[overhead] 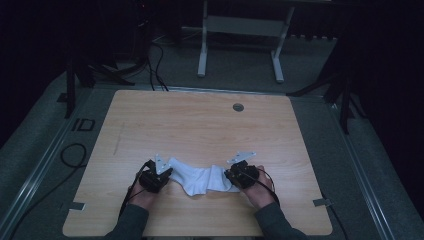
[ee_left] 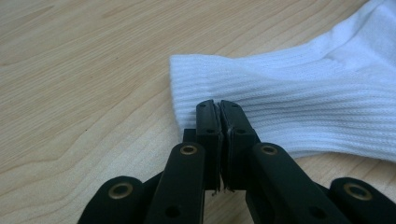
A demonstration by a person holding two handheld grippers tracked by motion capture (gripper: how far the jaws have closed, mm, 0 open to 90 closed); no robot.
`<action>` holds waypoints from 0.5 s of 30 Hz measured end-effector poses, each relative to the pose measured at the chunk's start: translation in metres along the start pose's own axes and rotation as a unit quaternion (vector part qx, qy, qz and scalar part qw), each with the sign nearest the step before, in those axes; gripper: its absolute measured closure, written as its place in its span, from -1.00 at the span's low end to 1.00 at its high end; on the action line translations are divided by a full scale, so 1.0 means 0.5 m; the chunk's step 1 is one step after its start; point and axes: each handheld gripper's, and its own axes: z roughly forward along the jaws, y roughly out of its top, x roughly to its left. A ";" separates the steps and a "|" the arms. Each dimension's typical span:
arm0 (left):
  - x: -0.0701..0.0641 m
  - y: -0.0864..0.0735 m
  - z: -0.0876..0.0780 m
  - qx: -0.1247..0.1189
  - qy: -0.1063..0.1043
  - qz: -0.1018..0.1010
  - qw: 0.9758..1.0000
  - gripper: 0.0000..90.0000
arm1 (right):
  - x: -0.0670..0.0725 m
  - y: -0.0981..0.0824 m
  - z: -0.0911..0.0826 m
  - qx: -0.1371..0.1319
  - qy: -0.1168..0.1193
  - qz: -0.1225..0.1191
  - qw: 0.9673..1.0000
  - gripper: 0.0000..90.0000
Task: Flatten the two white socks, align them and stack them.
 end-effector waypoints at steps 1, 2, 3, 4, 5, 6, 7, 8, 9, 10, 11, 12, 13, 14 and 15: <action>0.000 0.000 0.000 0.000 0.000 0.000 1.000 0.93 | 0.000 0.001 -0.003 -0.001 0.000 0.000 1.000 0.89; 0.000 0.000 0.000 0.000 0.000 0.000 1.000 0.93 | 0.000 0.002 -0.006 -0.002 -0.001 -0.001 1.000 0.89; 0.000 0.000 0.000 0.000 0.000 0.000 1.000 0.93 | 0.000 0.002 -0.009 -0.004 -0.001 -0.003 1.000 0.90; 0.000 0.000 0.000 0.000 0.000 0.000 1.000 0.93 | 0.000 0.003 -0.012 -0.006 -0.002 -0.003 1.000 0.90; 0.000 0.000 0.000 0.000 0.000 0.000 1.000 0.93 | 0.001 0.004 -0.016 -0.007 -0.003 -0.004 1.000 0.92; 0.000 0.000 0.000 0.000 0.000 0.000 1.000 0.93 | 0.000 0.004 -0.020 -0.008 -0.006 -0.006 1.000 0.94; 0.000 0.000 0.000 0.000 0.000 0.000 1.000 0.93 | -0.001 0.004 -0.026 -0.010 -0.012 -0.007 1.000 0.95; 0.000 0.000 0.000 0.000 0.000 -0.001 1.000 0.93 | -0.003 0.004 -0.029 -0.011 -0.013 -0.007 1.000 0.95; 0.000 0.000 0.000 0.000 0.000 -0.001 1.000 0.93 | -0.005 0.004 -0.034 -0.013 -0.016 -0.005 1.000 0.96; 0.001 0.000 0.000 0.000 0.000 0.000 1.000 0.93 | -0.008 0.003 -0.039 -0.014 -0.018 -0.004 1.000 0.96; 0.000 0.000 0.000 0.000 0.000 -0.001 1.000 0.93 | -0.011 0.002 -0.043 -0.016 -0.020 -0.002 1.000 0.97; 0.000 0.000 0.000 0.000 0.000 0.000 1.000 0.93 | -0.015 0.001 -0.048 -0.017 -0.022 -0.001 1.000 0.97; 0.000 0.000 0.000 0.000 0.000 -0.001 1.000 0.93 | -0.017 0.000 -0.051 -0.016 -0.023 -0.001 1.000 0.98; 0.000 0.000 0.000 0.000 0.000 -0.001 1.000 0.93 | -0.017 0.000 -0.051 -0.016 -0.023 -0.001 1.000 0.98; 0.000 0.000 0.000 0.000 0.000 -0.001 1.000 0.93 | -0.018 -0.002 -0.053 -0.017 -0.022 0.000 1.000 0.98</action>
